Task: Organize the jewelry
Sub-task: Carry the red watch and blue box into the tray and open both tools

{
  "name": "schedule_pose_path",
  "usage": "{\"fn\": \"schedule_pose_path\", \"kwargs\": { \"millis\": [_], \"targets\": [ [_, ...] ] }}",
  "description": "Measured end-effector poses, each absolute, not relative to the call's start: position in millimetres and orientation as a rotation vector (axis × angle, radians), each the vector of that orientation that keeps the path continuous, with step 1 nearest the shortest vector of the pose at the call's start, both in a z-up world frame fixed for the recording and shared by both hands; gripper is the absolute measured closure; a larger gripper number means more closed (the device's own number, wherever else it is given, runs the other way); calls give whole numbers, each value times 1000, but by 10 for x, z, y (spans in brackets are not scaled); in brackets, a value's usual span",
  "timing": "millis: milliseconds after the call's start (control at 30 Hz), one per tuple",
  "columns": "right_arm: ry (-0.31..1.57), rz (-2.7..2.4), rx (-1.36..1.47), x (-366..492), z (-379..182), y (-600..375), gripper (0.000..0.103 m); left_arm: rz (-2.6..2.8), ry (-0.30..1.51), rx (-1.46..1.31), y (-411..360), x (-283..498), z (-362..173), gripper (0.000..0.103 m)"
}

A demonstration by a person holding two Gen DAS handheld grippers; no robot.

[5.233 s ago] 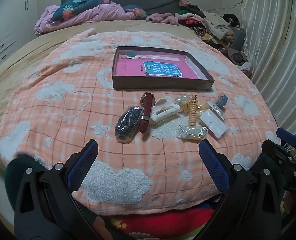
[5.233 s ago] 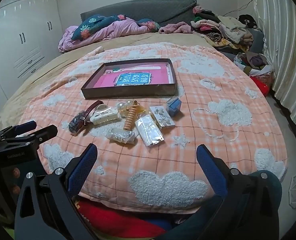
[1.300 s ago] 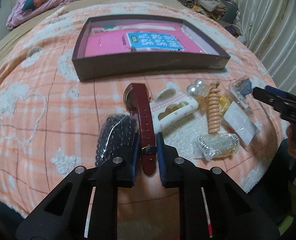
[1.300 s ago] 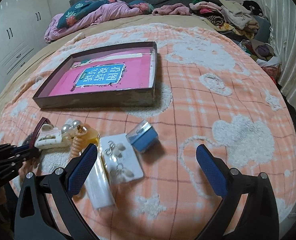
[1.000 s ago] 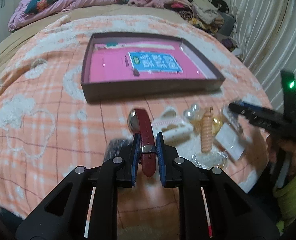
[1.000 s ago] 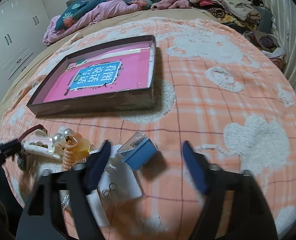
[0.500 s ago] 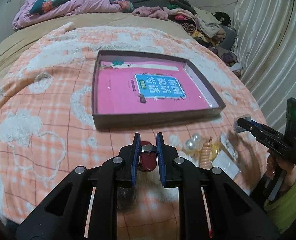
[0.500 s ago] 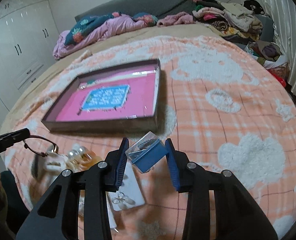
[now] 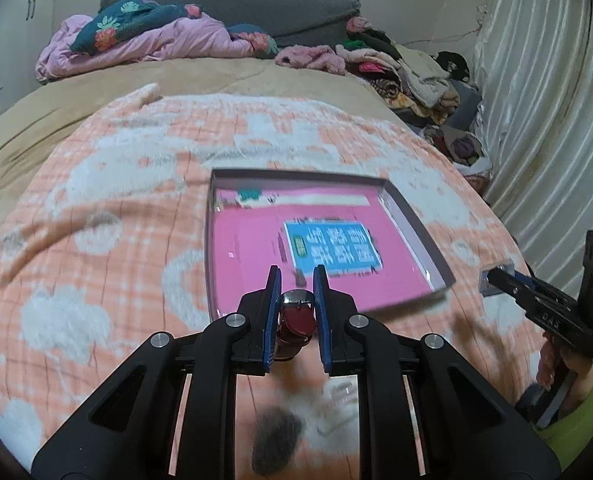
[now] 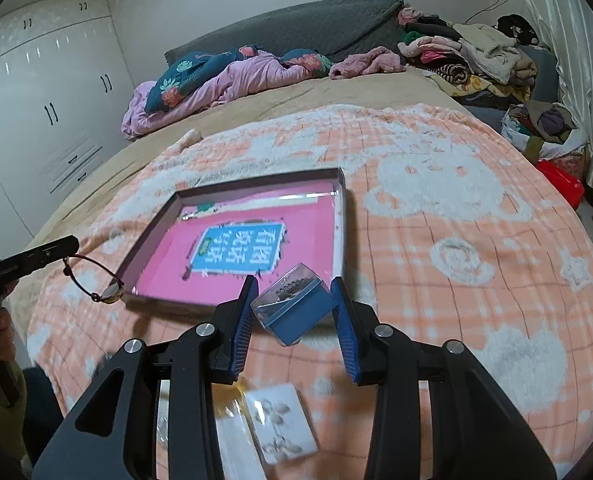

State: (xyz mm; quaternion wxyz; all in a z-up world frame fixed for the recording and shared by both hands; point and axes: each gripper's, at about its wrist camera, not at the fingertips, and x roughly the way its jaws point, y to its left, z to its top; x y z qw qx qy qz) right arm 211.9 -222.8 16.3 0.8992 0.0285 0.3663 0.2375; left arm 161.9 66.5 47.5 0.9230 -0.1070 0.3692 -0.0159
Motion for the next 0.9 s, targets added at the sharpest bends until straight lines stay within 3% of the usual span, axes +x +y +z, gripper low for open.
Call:
{"fn": "schedule_pose_path", "kwargs": {
  "millis": [467,900],
  "targets": [
    [735,524,56,2649,291,-1834,67,46,752,-229,876,2157,410,94],
    [858,491,46,3004,-287,-1709,67,100,829,-211,853,2438,81,93]
  ]
}}
